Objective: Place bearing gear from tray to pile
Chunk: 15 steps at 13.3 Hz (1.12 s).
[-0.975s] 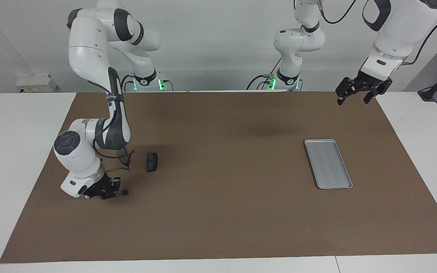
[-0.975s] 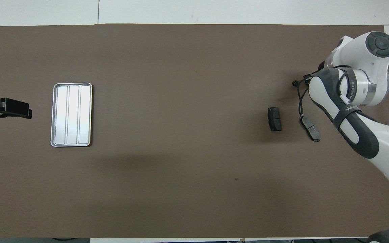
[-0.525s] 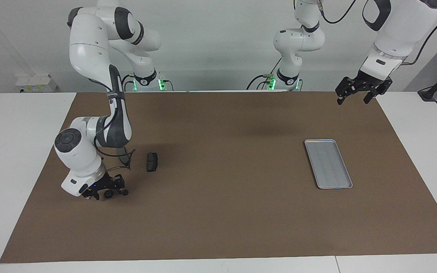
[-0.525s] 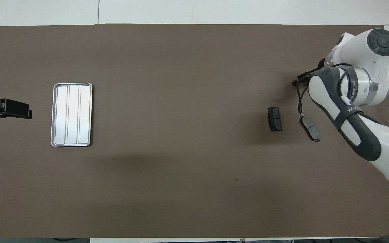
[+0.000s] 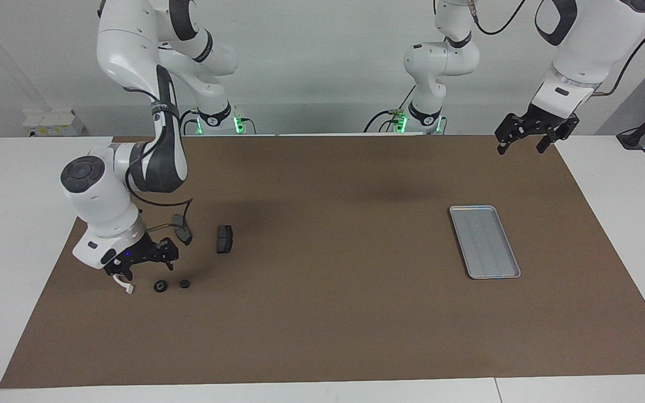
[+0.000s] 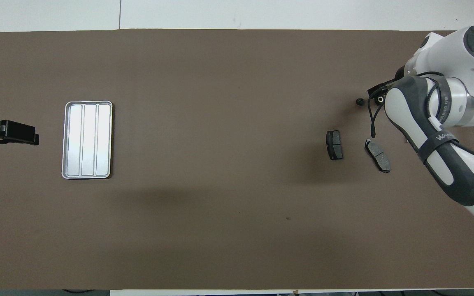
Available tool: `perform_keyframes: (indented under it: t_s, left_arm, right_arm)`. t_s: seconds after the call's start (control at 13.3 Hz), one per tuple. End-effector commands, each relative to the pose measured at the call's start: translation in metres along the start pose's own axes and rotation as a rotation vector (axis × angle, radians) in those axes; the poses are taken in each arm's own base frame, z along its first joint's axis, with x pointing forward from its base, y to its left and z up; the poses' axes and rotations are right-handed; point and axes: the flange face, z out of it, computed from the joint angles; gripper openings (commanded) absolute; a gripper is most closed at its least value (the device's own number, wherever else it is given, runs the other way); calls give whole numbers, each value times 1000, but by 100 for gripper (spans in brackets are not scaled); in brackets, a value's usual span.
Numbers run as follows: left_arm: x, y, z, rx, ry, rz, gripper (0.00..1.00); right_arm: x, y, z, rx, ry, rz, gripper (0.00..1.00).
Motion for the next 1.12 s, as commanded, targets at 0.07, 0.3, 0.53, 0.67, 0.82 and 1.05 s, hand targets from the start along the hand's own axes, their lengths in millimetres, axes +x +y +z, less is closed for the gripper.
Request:
perform_keyframes:
  t_s: [0.07, 0.3, 0.53, 0.67, 0.82, 1.05]
  left_arm:
    - [-10, 1, -1, -15, 20, 14, 100]
    - [-9, 1, 0, -15, 21, 14, 100]
    - [-9, 1, 0, -14, 23, 14, 100]
    - [-9, 1, 0, -14, 23, 14, 100]
    - [-9, 1, 0, -15, 23, 15, 100]
    - [-9, 1, -1, -15, 32, 15, 100]
  right_arm:
    - [-5, -1, 1, 9, -6, -10, 100]
    - [-6, -1, -19, 1, 17, -14, 100]
    - [-22, -14, -76, 5, -2, 34, 100]
    - [-52, -28, -140, 3, -20, 155, 100]
    - [-84, -52, -197, 9, -68, 175, 100]
    - [-124, -72, -252, 29, -118, 234, 100]
